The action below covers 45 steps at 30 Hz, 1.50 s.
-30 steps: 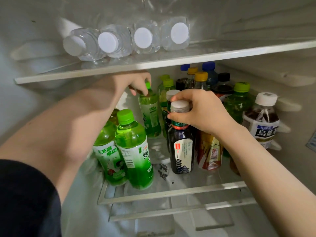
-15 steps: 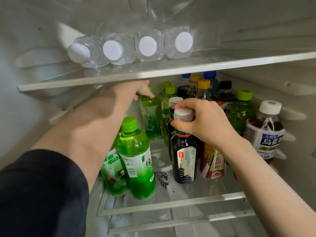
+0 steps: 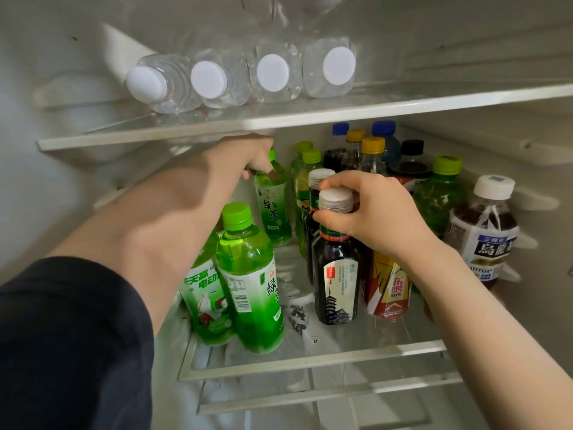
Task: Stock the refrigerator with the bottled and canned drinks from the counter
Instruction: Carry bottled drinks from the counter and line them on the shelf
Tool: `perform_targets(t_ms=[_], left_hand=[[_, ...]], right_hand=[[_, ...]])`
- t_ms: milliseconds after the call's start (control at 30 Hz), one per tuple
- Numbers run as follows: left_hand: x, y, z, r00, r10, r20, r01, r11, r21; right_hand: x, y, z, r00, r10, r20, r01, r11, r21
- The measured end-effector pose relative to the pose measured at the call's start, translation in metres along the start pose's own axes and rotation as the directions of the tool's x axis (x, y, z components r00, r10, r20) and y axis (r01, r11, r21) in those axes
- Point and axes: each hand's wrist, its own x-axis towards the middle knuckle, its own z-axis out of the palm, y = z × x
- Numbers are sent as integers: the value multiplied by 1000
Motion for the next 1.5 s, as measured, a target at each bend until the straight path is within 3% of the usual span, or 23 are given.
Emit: perform_targets(t_ms=[367,700,1033,1267,1400,1500], left_hand=[[-10,2,-1,997,31,-72,-28,999,38],[-17,7,-1,996,-45,-79,43,999,-28],[-53,9,-12,999,8,-47,-7,1000,14],[-85,6,-21,993,-119,15,119,992,-35],[-118,11,-20,999,-34,40,41,981,-187],[-147,17,-18,997,5,-74,-18,985,-173]], right_hand=[[1,2,-1,1000,-18,11,18,1000,-9],[4,6,0,1000,-25,16,25,1000,-6],[5,7,1,1000,-14,12,14,1000,-3],[4,6,0,1000,-1,8,1,1000,-3],[3,4,0,1000,5,9,-5,1000,2],[3,4,-1,1000,6,13,-6,1000,-5]])
